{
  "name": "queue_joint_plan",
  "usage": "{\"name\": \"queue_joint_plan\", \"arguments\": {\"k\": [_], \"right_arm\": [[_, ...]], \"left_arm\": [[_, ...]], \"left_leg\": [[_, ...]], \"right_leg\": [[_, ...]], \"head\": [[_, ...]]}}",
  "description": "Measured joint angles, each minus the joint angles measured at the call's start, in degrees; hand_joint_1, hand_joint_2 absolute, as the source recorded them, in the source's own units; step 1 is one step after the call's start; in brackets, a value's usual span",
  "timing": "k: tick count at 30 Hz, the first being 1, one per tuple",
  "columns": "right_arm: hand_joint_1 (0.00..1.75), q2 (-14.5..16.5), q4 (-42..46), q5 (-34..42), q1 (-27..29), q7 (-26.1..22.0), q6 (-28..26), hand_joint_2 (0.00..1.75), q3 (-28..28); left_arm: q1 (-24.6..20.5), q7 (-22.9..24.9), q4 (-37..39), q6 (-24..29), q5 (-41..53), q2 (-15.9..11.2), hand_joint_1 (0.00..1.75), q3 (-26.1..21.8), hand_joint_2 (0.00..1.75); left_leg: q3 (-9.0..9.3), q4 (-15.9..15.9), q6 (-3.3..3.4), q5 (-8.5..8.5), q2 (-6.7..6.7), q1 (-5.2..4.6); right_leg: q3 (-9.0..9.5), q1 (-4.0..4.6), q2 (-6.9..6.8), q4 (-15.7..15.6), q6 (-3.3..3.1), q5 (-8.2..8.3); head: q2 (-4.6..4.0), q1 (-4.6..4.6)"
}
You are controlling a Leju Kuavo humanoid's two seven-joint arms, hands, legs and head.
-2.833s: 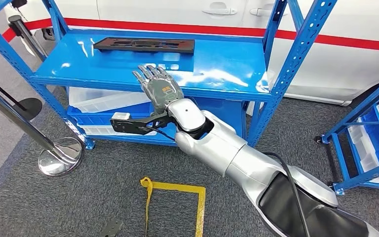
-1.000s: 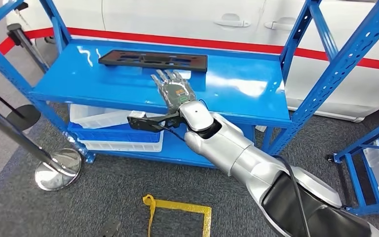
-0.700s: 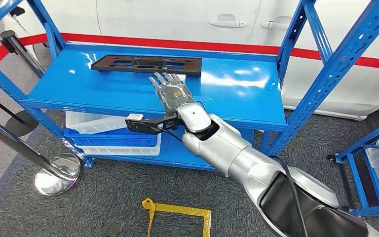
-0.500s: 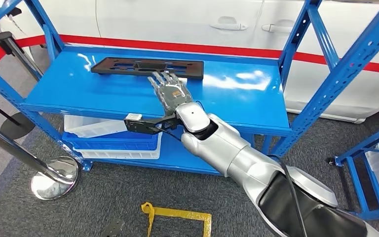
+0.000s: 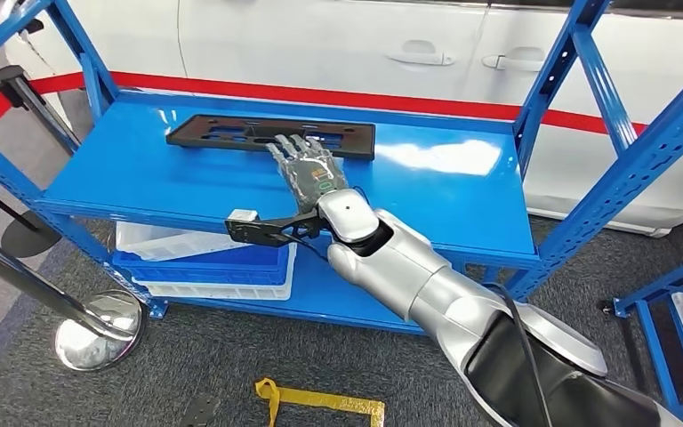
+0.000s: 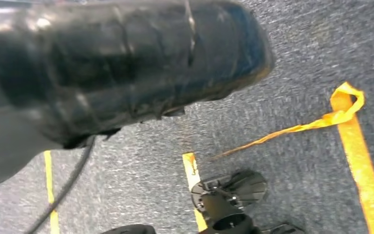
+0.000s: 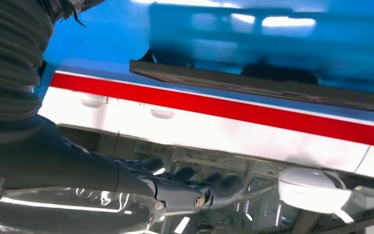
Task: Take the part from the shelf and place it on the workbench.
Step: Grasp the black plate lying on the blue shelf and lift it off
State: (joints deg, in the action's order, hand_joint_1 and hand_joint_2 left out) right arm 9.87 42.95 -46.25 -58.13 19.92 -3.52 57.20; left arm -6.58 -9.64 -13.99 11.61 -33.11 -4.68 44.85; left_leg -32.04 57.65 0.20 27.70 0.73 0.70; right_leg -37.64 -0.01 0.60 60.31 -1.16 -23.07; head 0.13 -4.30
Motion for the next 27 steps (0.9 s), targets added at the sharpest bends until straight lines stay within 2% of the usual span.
{"name": "queue_joint_plan", "arguments": {"k": [2,4,5,7,8,9,10,12,13,14,16,18,19,20,22,23,24,25,27], "right_arm": [[0.00,0.06,0.01,-0.09,0.01,0.02,-0.02,1.75,0.00],[0.00,0.15,0.03,-0.11,-0.08,0.03,-0.03,1.75,0.00],[0.00,0.22,0.04,-0.12,-0.12,0.02,-0.03,1.75,0.00],[0.00,0.28,0.01,-0.21,-0.05,-0.01,0.02,1.75,0.00],[0.00,0.29,-0.02,-0.27,0.09,0.01,0.05,1.75,0.00],[0.00,0.29,-0.04,-0.36,0.23,0.03,0.08,1.75,0.00],[0.00,0.29,-0.07,-0.46,0.33,0.05,0.10,1.75,0.00],[0.00,0.29,-0.10,-0.72,0.37,0.09,0.12,1.75,0.00],[0.00,0.27,-0.13,-0.82,0.34,0.11,0.15,1.75,0.00],[0.00,0.24,-0.14,-0.90,0.32,0.13,0.20,1.75,0.00],[0.00,0.18,-0.21,-1.01,0.34,0.17,0.31,1.75,0.00],[0.00,0.16,-0.25,-1.16,0.39,0.21,0.35,1.75,0.00],[0.00,0.15,-0.26,-1.27,0.37,0.21,0.35,1.75,0.00],[0.00,0.14,-0.27,-1.38,0.37,0.21,0.36,1.75,0.00],[0.00,0.08,-0.37,-1.57,0.58,0.20,0.38,1.75,0.00],[0.00,0.01,-0.45,-1.63,0.77,0.20,0.40,1.75,0.00],[0.00,-0.09,-0.55,-1.69,0.96,0.20,0.42,1.75,0.00],[0.00,-0.20,-0.61,-1.75,1.07,0.20,0.43,1.75,0.00],[0.00,-0.34,-0.68,-1.92,1.11,0.25,0.50,1.75,0.00]], "left_arm": [[-0.11,0.01,0.01,0.10,-0.01,-0.01,0.00,0.00,0.00],[-0.12,0.01,0.01,0.14,-0.01,0.03,0.00,0.00,0.00],[-0.16,0.00,0.01,0.15,-0.01,0.06,0.00,0.00,0.00],[-0.16,0.00,0.01,0.16,-0.03,0.13,0.00,0.01,0.00],[-0.08,0.01,0.01,0.17,-0.07,0.13,0.00,0.02,0.00],[0.05,0.02,0.01,0.19,-0.10,0.12,0.00,0.02,0.00],[0.16,0.04,0.02,0.19,-0.14,0.11,0.00,0.02,0.00],[0.24,0.08,0.03,0.19,-0.16,0.11,0.00,0.02,0.00],[0.23,0.11,0.04,0.18,-0.16,0.11,0.00,0.02,0.00],[0.17,0.14,0.05,0.16,-0.17,0.11,0.00,0.02,0.00],[0.16,0.21,0.07,0.11,-0.21,0.11,0.00,0.02,0.00],[0.32,0.32,0.08,-0.12,-0.15,0.13,0.00,0.02,0.00],[0.41,0.48,0.08,-0.35,-0.02,0.14,0.00,0.03,0.00],[0.45,0.71,0.09,-0.58,0.14,0.12,0.00,0.03,0.00],[0.50,1.16,0.14,-0.92,0.50,0.00,0.00,0.05,0.00],[0.58,1.30,0.19,-0.99,0.61,-0.08,0.00,0.05,0.00],[0.71,1.42,0.24,-1.05,0.71,-0.14,0.00,0.06,0.00],[0.86,1.64,0.29,-1.12,0.77,-0.19,0.00,0.07,0.00],[1.10,2.54,0.37,-1.24,0.84,-0.37,0.00,0.08,0.00]], "left_leg": [[0.08,-0.07,-0.67,0.29,-0.06,0.15],[-0.69,1.94,-1.24,1.41,-0.25,0.25],[-2.07,4.61,-1.43,2.42,-0.33,0.29],[-6.60,12.03,-1.69,4.45,-0.38,0.31],[-8.74,14.81,-1.75,4.67,-0.38,0.31],[-10.09,15.84,-1.72,3.93,-0.38,0.31],[-10.38,14.72,-1.60,2.13,-0.38,0.29],[-8.21,7.71,-1.06,-2.84,-0.39,0.16],[-6.73,4.17,-0.76,-4.47,-0.39,-0.03],[-5.61,1.71,-0.47,-5.10,-0.40,-0.22],[-4.73,0.13,-0.03,-4.53,-0.37,-0.55],[-4.25,-0.54,0.35,-4.37,-0.37,-0.31],[-3.89,-0.88,0.57,-4.33,-0.40,-0.17],[-3.50,-1.16,0.79,-4.26,-0.43,-0.02],[-3.00,-1.25,1.15,-3.86,-0.46,-0.04],[-2.79,-1.21,1.22,-3.61,-0.46,-0.03],[-2.56,-1.11,1.21,-3.33,-0.44,-0.01],[-2.32,-0.95,1.13,-3.00,-0.39,0.05],[-1.81,-0.37,0.74,-2.12,-0.29,0.24]], "right_leg": [[0.37,0.08,0.10,-0.68,-0.55,-0.45],[1.12,-0.16,0.11,-1.15,-1.15,-0.75],[1.55,-0.22,0.06,-1.30,-1.44,-0.95],[2.13,-0.05,0.01,-1.34,-1.86,-1.45],[2.40,0.05,0.02,-1.33,-1.96,-1.71],[2.71,0.14,0.07,-1.31,-2.02,-1.99],[3.08,0.21,0.14,-1.28,-2.04,-2.29],[3.98,0.31,0.24,-1.26,-1.93,-2.99],[4.32,0.41,0.28,-1.24,-1.76,-3.33],[4.49,0.47,0.30,-1.27,-1.54,-3.59],[4.58,0.55,0.31,-1.40,-1.04,-3.90],[4.54,0.51,0.24,-1.12,-0.54,-4.41],[4.07,0.49,0.20,0.03,-0.28,-5.12],[2.94,0.44,0.16,2.39,-0.01,-6.27],[-1.04,0.20,0.10,9.58,0.43,-8.90],[-3.04,0.02,0.09,12.62,0.61,-9.49],[-4.31,-0.19,0.07,13.93,0.79,-9.03],[-4.53,-0.42,0.04,13.12,0.93,-7.54],[-2.62,-0.83,0.00,6.97,1.13,-3.07]], "head": [[0.00,0.04],[0.00,-0.06],[0.00,-0.12],[0.00,-0.20],[0.00,-0.20],[0.00,-0.21],[0.00,-0.20],[0.00,-0.19],[0.00,-0.16],[0.00,-0.14],[0.00,-0.09],[0.00,-0.05],[0.00,-0.03],[0.00,-0.01],[0.00,0.00],[0.00,-0.02],[0.00,0.00],[0.00,0.00],[0.00,0.00]]}}
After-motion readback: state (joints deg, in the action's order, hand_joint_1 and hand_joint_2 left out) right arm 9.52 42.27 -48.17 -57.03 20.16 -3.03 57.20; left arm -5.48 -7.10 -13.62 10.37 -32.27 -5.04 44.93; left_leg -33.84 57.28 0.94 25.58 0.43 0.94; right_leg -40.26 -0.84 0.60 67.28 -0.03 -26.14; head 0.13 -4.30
